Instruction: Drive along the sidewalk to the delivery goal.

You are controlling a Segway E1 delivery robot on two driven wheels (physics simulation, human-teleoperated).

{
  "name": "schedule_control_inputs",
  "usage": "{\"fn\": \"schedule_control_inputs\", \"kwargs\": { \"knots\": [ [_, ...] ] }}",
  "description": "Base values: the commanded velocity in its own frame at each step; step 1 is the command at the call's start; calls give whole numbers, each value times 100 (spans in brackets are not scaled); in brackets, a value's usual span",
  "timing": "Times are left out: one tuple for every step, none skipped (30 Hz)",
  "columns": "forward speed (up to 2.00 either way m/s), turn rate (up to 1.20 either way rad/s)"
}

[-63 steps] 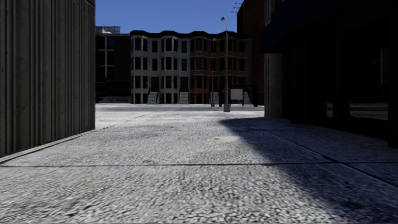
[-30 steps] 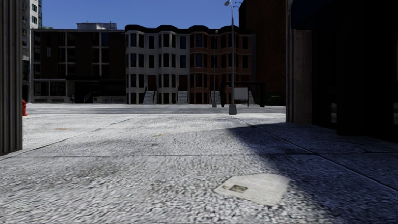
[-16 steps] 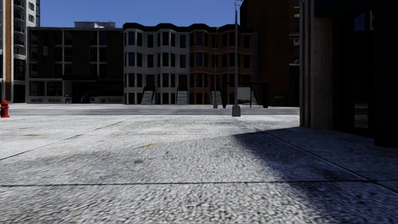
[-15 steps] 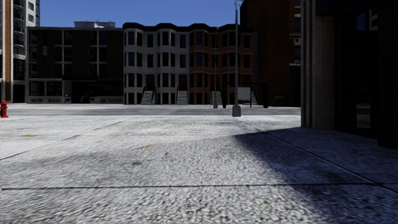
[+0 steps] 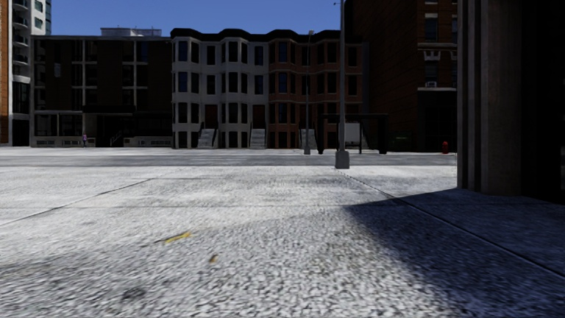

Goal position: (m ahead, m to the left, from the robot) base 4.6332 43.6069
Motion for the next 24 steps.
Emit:
{"fn": "schedule_control_inputs", "kwargs": {
  "knots": [
    [200,0],
    [200,0],
    [200,0],
    [200,0],
    [200,0],
    [200,0],
    [200,0],
    [200,0],
    [200,0],
    [200,0],
    [200,0],
    [200,0],
    [200,0],
    [200,0],
    [200,0],
    [200,0],
    [200,0],
    [200,0],
    [200,0],
    [200,0],
    [200,0],
    [200,0],
    [200,0],
    [200,0]
  ]
}}
